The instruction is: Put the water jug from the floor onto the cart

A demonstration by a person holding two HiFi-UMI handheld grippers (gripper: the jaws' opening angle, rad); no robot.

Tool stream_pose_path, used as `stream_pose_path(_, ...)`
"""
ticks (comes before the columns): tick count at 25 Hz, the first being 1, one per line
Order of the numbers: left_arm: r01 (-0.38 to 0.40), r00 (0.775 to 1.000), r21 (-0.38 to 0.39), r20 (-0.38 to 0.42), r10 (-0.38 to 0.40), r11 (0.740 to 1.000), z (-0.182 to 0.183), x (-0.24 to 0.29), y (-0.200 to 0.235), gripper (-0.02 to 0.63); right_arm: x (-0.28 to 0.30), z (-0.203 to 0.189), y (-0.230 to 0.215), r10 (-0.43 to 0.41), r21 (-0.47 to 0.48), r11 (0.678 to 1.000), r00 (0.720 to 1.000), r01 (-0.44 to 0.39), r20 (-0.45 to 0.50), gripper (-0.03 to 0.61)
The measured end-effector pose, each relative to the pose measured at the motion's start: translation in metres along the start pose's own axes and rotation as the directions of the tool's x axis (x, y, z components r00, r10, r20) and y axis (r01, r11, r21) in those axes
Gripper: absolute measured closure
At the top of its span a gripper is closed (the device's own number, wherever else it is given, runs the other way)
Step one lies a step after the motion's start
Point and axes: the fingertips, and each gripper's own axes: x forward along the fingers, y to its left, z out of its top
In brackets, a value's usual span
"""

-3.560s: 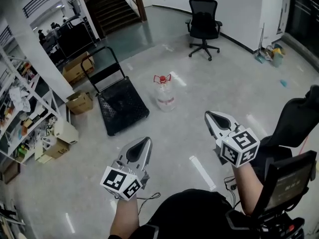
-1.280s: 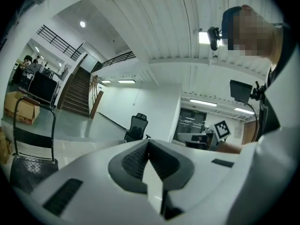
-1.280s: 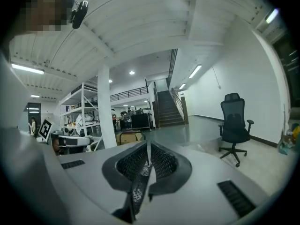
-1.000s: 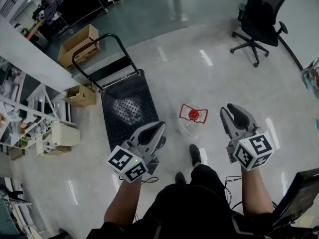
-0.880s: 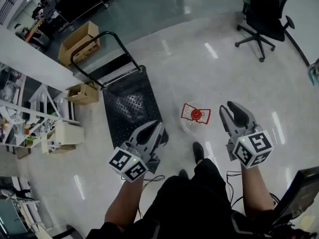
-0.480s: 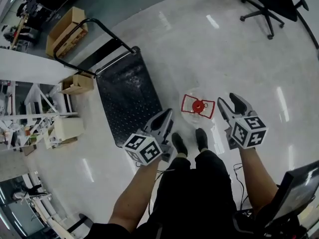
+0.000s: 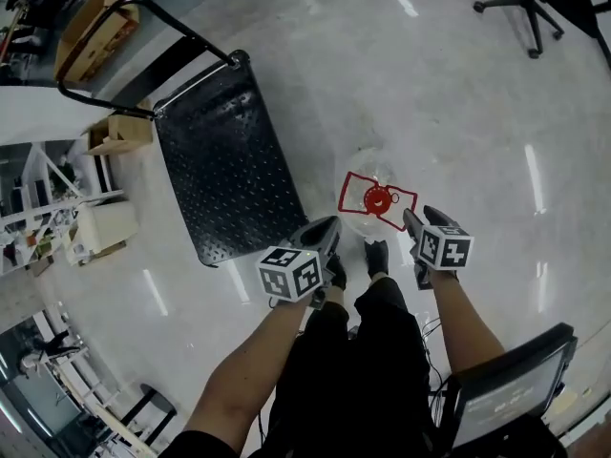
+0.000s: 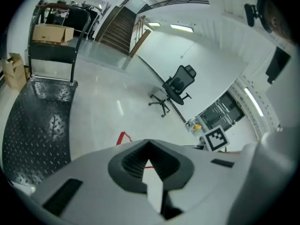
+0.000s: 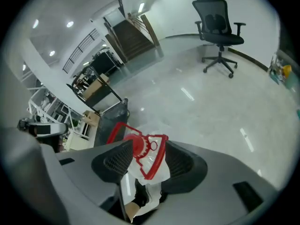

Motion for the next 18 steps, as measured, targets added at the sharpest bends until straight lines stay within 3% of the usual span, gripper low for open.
stream_pose_path(4,0.033,0.996,0.031,-0.087,-0.03,0.999,-0.024,0.019,0.006,0.612,0.039,-0.027,-0.031,-0.046,0.061,0.997,0.997,0.05,-0.066,0.382)
stream_pose_path(8,0.05,0.981,0.076,-0.192,-0.035,0.996,-0.051,0.029,0.019,0.612,0.065,-0.045,-0.04,-0.024,0.089,0.995,0.994,0.033,-0.102,0.382)
stream_pose_path(10,0.053,0.977,0.116,-0.213,-0.027,0.992,-0.054,0.029,0.025,0.612,0.075,-0.051,-0.036,0.005,0.113,0.994,0.993,0.009,-0.122,0.382)
stream_pose_path(12,0.021,0.981,0.105,-0.196,0.0,0.994,-0.051,0.027,0.036,0.612,0.08,-0.054,-0.032,0.026,0.123,0.992,0.991,-0.01,-0.132,0.391)
stream_pose_path(14,-0.023,0.983,0.054,-0.181,0.032,0.998,-0.051,0.023,0.048,0.612,0.082,-0.056,-0.031,0.022,0.134,0.991,0.992,-0.006,-0.121,0.503)
stream_pose_path(16,-0.036,0.979,0.026,-0.199,0.041,0.999,-0.061,0.016,0.051,0.612,0.081,-0.057,-0.03,0.02,0.175,0.985,0.995,-0.003,-0.098,0.525)
stream_pose_path(18,0.0,0.973,0.025,-0.229,0.006,1.0,-0.071,0.012,0.04,0.612,0.08,-0.054,-0.031,0.011,0.185,0.983,0.995,0.007,-0.097,0.534)
